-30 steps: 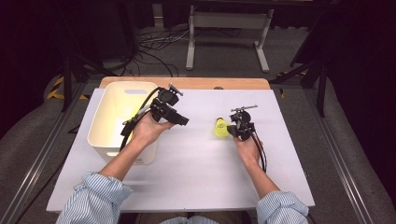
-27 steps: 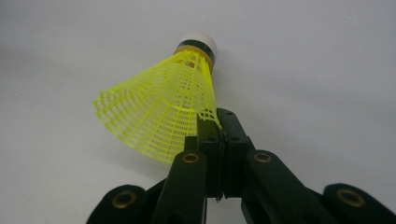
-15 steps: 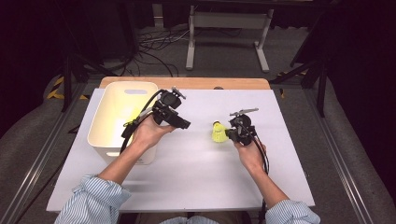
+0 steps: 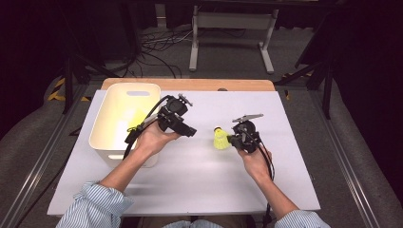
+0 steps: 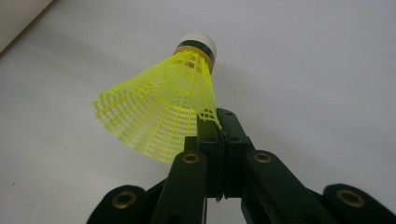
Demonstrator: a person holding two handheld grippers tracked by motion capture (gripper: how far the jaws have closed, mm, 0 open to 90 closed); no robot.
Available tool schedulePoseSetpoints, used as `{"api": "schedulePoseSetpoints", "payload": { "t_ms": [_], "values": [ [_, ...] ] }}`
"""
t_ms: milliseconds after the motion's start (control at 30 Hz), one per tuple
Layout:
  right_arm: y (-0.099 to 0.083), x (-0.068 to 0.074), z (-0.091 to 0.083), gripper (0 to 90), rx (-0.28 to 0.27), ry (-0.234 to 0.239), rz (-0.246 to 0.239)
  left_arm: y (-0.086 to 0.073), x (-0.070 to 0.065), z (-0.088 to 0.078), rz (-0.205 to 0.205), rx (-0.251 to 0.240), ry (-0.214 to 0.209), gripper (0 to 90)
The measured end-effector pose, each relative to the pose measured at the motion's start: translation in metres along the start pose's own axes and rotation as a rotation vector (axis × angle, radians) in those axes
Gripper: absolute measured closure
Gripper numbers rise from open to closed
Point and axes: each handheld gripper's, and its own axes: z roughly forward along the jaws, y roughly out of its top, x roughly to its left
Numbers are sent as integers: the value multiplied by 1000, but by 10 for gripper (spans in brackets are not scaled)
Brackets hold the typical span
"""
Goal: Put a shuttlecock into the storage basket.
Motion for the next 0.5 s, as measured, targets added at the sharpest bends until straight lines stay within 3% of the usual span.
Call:
{"api": "schedulePoseSetpoints", "payload": {
  "t_ms": [500],
  "values": [
    [12,11,-7,894,0,56,7,-3,-5,4,4,24,-11,339]
  ]
}}
